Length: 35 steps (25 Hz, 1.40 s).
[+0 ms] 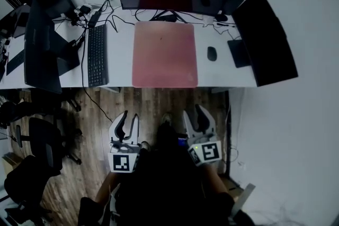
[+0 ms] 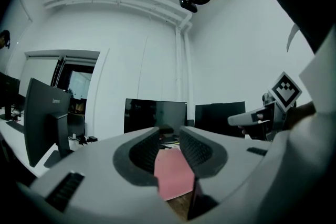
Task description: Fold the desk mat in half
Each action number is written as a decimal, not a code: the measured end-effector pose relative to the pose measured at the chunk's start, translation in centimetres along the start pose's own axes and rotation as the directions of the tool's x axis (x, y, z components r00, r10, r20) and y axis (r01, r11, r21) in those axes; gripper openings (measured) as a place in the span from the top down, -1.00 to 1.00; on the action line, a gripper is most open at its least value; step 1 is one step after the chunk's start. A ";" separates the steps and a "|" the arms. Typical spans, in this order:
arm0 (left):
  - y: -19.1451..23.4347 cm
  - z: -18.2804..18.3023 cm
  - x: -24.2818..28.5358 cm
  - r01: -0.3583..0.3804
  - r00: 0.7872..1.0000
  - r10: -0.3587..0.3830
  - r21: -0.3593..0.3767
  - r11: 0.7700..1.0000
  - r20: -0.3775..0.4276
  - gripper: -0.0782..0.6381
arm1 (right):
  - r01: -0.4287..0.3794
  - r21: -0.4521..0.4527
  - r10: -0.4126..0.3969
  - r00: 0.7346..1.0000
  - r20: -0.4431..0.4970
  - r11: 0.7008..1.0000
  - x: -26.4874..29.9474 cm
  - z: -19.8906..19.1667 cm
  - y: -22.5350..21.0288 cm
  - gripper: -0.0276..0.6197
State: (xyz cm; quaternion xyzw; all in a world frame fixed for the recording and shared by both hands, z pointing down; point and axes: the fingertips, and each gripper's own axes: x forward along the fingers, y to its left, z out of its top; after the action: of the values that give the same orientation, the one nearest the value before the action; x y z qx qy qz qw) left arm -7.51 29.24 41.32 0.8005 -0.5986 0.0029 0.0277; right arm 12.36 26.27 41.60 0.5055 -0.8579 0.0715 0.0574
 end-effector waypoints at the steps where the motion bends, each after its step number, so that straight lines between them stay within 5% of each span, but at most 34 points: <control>1: -0.2 0.1 1.0 -0.006 1.000 0.006 0.004 1.000 -0.005 0.45 | -0.008 0.003 0.008 1.000 -0.004 1.000 0.7 0.3 -0.7 0.40; 19: -1.8 0.1 13.0 -0.060 0.991 0.076 0.136 0.989 -0.113 0.46 | -0.150 0.019 0.151 0.979 -0.139 0.989 10.8 -1.3 -10.2 0.40; 24: -1.4 -0.8 14.6 0.002 0.987 0.039 0.259 0.966 -0.154 0.46 | -0.176 0.014 0.175 0.965 -0.195 0.984 12.6 -3.0 -10.1 0.40; 29: -0.8 -3.3 16.4 0.081 0.977 -0.022 0.273 0.959 -0.214 0.46 | -0.239 -0.031 0.221 0.933 -0.283 0.970 14.4 -5.6 -9.2 0.40; 35: -0.7 -9.1 18.1 0.266 0.905 -0.151 0.253 0.930 -0.398 0.41 | -0.329 -0.030 0.283 0.850 -0.445 0.944 16.2 -10.0 -7.5 0.40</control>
State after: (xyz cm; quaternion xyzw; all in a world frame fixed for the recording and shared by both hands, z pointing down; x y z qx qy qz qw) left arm -1.48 12.57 51.11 0.8401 -0.4849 0.2424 0.0185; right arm 11.33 10.60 54.70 0.3298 -0.8953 0.1455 0.2618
